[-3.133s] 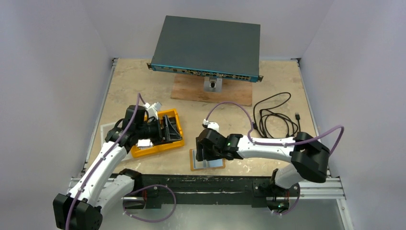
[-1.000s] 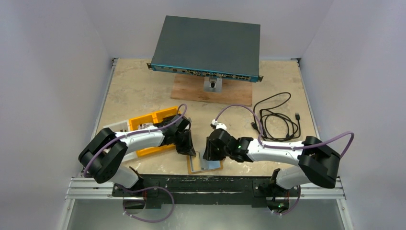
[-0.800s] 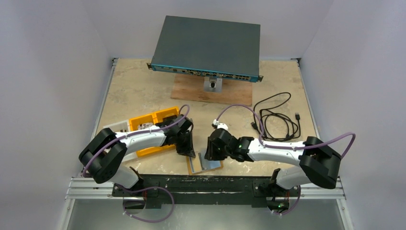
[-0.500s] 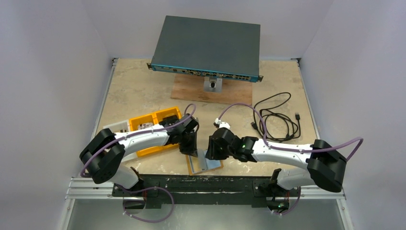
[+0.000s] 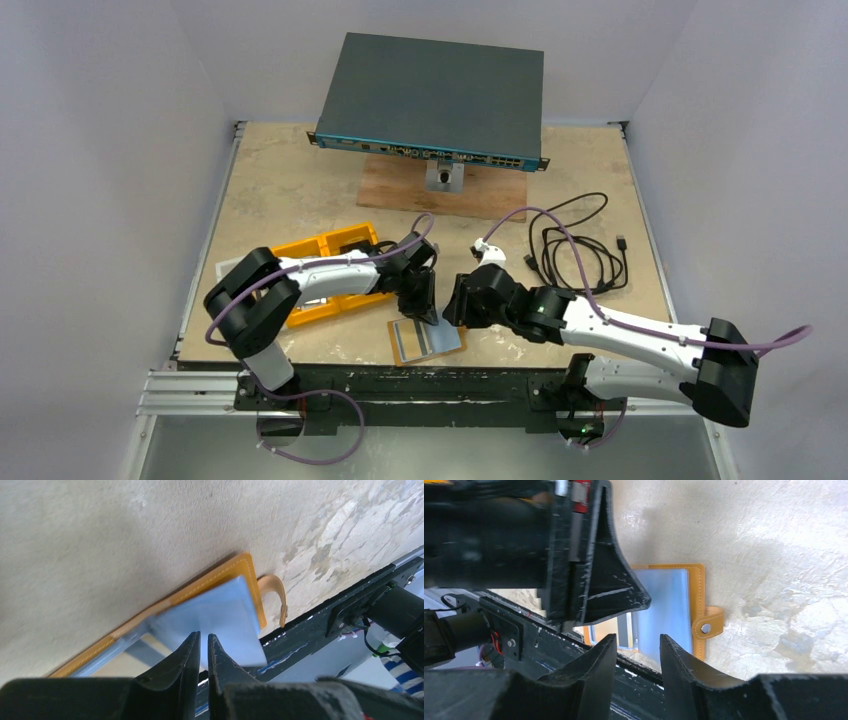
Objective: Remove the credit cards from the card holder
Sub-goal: Remove the credit card from the card holder.
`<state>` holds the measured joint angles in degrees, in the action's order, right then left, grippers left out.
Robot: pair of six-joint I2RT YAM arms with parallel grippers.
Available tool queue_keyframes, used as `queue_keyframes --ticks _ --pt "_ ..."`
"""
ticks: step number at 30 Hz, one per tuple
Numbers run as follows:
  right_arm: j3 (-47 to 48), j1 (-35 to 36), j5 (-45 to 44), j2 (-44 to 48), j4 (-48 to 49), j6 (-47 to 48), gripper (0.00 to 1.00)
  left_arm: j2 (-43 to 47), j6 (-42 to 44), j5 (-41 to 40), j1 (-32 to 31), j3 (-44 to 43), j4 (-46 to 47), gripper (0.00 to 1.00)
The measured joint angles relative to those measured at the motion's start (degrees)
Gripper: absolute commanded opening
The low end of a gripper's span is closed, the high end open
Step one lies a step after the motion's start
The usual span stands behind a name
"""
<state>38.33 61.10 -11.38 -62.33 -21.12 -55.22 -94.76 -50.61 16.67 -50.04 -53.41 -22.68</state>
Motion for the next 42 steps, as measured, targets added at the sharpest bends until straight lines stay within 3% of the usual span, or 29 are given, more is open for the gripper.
queue_keyframes --ticks 10,20,29,42 --pt "-0.3 0.0 -1.0 0.9 -1.4 -0.2 0.39 -4.5 -1.3 2.9 -0.2 -0.5 3.6 0.21" --pt "-0.3 0.0 4.0 -4.7 4.7 1.4 0.4 7.7 -0.8 -2.5 0.2 1.1 -1.5 0.24" --pt "-0.3 0.0 11.0 -12.5 12.6 2.6 0.39 20.5 -0.8 -7.7 3.2 10.2 -7.3 0.24" --pt "-0.9 -1.0 14.4 -19.5 20.2 2.6 0.37 20.9 -1.1 -6.9 3.6 14.5 -5.6 0.18"
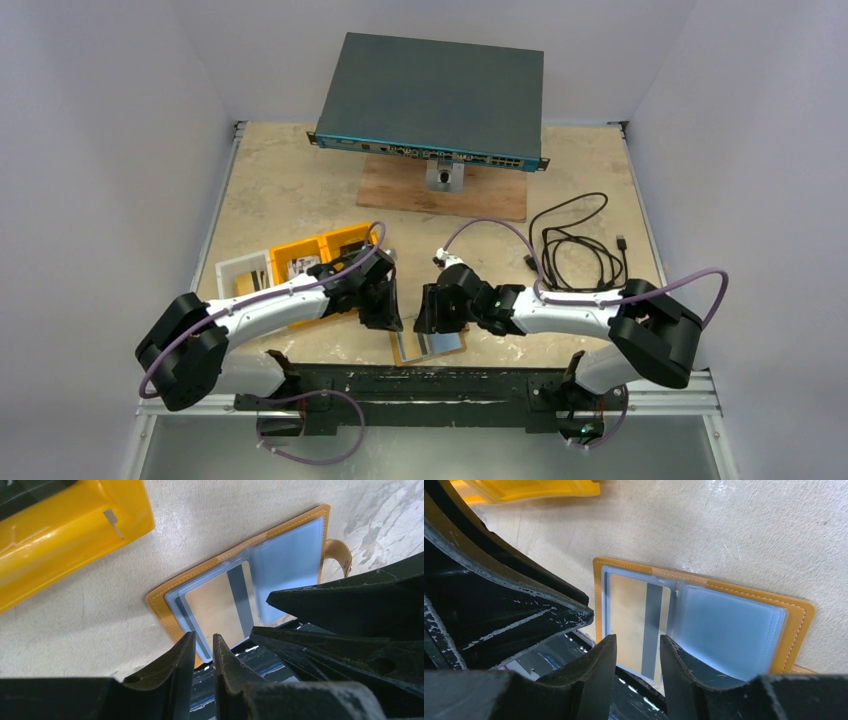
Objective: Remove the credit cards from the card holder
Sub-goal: Remove the credit card from the card holder.
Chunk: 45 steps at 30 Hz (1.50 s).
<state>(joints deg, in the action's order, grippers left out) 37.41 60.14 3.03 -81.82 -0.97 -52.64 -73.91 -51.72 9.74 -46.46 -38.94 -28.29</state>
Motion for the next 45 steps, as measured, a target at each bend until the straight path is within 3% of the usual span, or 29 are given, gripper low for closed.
queue_keyframes --ticks 28,45 --pt "-9.1 -2.5 6.1 -2.2 14.6 -4.9 0.34 -7.6 -0.8 3.7 -0.1 1.1 6.7 0.02" --pt "-20.3 -11.1 19.3 -5.2 36.7 -10.4 0.25 -9.0 -1.3 3.8 -0.1 0.1 6.4 0.0"
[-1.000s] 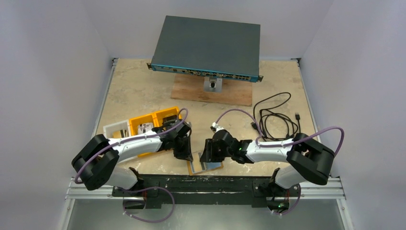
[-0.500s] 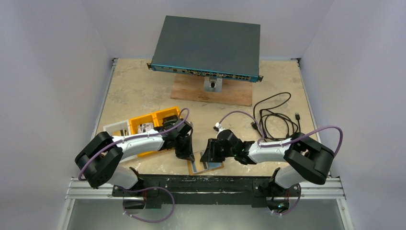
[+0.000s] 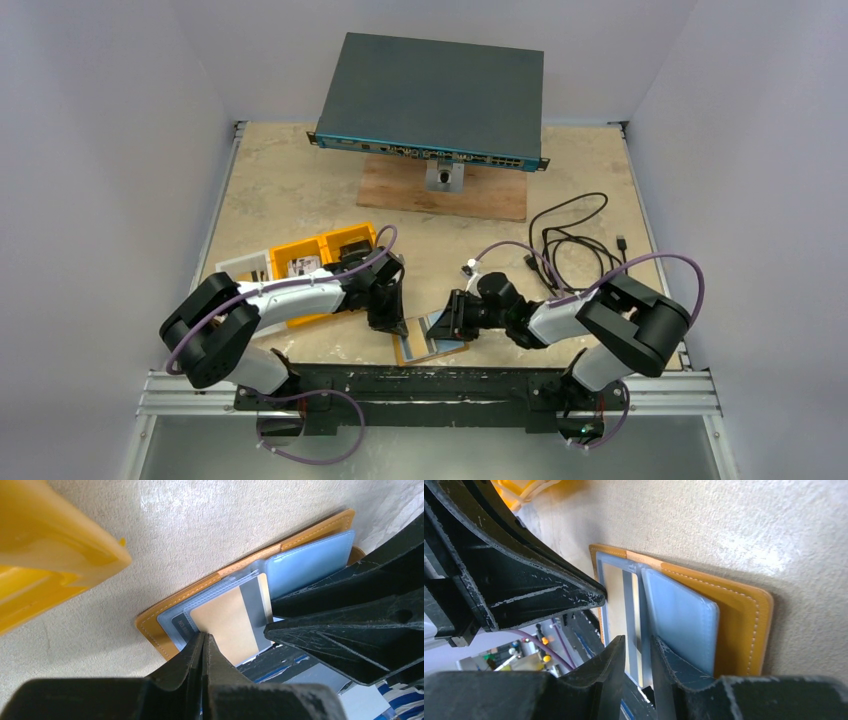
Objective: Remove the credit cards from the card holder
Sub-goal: Remove the credit card from the card holder.
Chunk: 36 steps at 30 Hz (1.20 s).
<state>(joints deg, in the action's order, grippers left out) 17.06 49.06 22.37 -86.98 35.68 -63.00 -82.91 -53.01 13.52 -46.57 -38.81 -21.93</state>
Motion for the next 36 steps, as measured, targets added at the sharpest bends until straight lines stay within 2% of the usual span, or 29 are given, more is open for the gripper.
queue_keyframes --ticks 20,36 --pt "-2.6 -1.9 4.0 -4.8 9.5 -3.7 0.01 -0.8 0.4 -0.1 -0.1 -1.3 -1.7 0.0" --pt "-2.6 -2.3 0.8 1.0 2.2 -1.8 0.0 -0.6 3.1 -2.6 0.0 -2.3 -5.1 0.0"
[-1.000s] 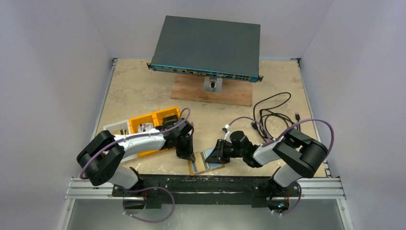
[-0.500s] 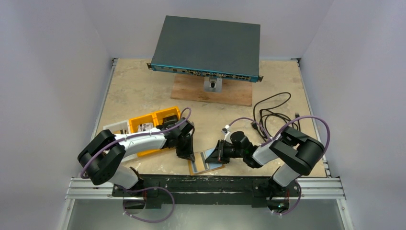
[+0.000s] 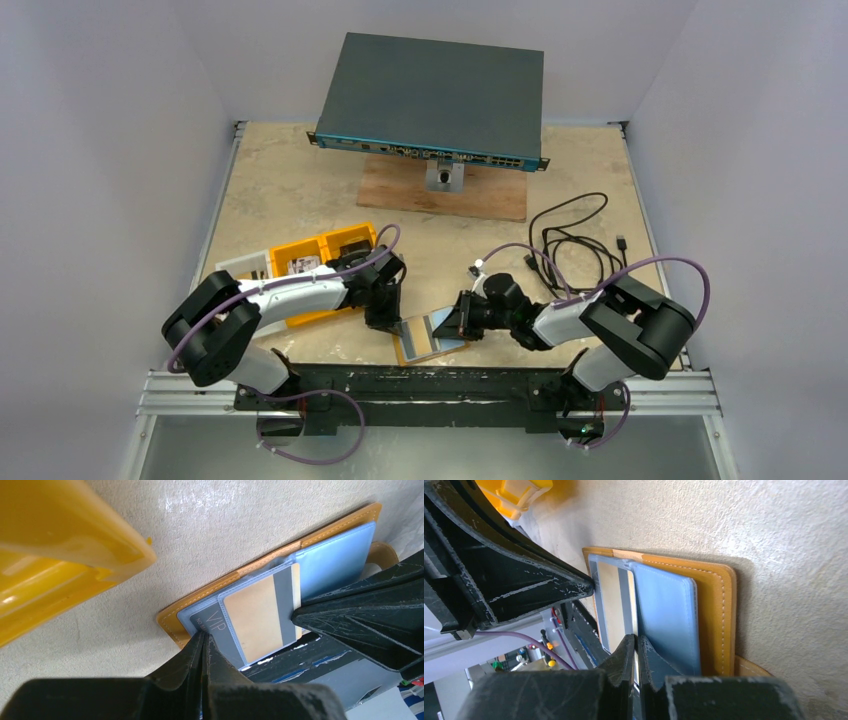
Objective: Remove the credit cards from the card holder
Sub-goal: Remove the credit card from the card holder.
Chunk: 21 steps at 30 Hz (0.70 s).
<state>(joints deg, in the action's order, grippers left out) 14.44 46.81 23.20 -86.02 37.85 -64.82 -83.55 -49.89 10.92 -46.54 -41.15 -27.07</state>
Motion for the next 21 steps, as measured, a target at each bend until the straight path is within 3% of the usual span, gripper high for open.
queue_keyframes --ticks 3,8,21 --pt "0.0 0.0 -0.4 0.1 -0.9 0.3 0.02 0.0 0.0 0.0 0.0 0.0 0.0 0.0" --pt "0.0 0.0 -0.6 0.2 -1.0 0.7 0.18 0.0 0.2 0.0 0.0 -0.2 -0.2 0.0" --pt "0.0 0.0 0.5 -1.9 1.9 0.7 0.19 -0.7 1.1 0.4 0.0 -0.7 -0.4 0.0"
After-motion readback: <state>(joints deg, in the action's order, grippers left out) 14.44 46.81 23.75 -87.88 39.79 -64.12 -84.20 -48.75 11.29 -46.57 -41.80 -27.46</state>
